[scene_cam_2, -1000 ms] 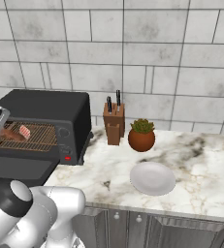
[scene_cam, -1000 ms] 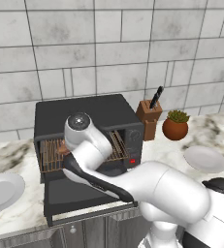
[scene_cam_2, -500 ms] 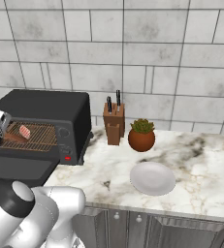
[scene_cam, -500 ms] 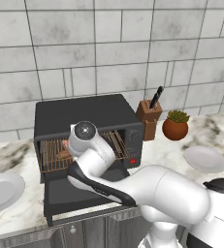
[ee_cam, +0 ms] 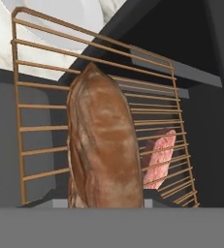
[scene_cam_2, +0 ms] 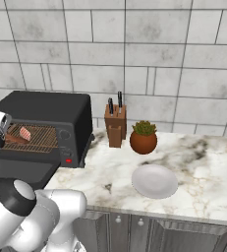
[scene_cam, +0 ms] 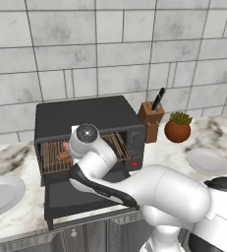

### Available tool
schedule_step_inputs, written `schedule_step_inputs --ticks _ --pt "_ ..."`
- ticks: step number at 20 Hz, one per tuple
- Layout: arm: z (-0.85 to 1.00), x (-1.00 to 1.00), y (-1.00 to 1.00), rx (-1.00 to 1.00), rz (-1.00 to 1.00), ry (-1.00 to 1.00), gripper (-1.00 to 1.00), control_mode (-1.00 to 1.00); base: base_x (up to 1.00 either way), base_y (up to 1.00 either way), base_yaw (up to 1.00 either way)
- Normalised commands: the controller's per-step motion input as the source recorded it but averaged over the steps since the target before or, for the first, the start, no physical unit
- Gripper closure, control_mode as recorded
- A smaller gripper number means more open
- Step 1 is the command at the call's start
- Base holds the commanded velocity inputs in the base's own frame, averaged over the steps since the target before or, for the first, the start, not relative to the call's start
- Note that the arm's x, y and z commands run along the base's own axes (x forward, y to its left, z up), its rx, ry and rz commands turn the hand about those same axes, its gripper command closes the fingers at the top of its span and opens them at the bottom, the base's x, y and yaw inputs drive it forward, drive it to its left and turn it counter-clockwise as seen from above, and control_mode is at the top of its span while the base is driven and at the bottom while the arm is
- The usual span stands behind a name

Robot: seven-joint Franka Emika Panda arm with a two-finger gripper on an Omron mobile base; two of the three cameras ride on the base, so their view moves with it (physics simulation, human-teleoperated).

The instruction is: Open the toaster oven door. Place the baguette on the top rack in the toaster oven and place the steak on the bottom rack.

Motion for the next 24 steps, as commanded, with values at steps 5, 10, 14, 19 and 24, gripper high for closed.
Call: schedule_step_inputs --ticks 5,10,14,19,24 --pt "-0.09 0.01 0.05 0.00 0.00 0.00 1.00 -1.00 0.00 0.00 0.00" --pt "-0.21 0.00 0.00 0.00 0.00 0.00 1.00 -1.00 0.00 0.00 0.00" --pt "-0.24 0.00 0.00 0.00 0.00 0.00 1.00 -1.00 0.00 0.00 0.00" --pt "-0.25 0.00 0.00 0.00 0.01 0.00 -1.00 -1.00 0.00 0.00 0.00" --pt "-0.28 0.00 0.00 0.00 0.00 0.00 -1.00 -1.00 0.00 0.00 0.00"
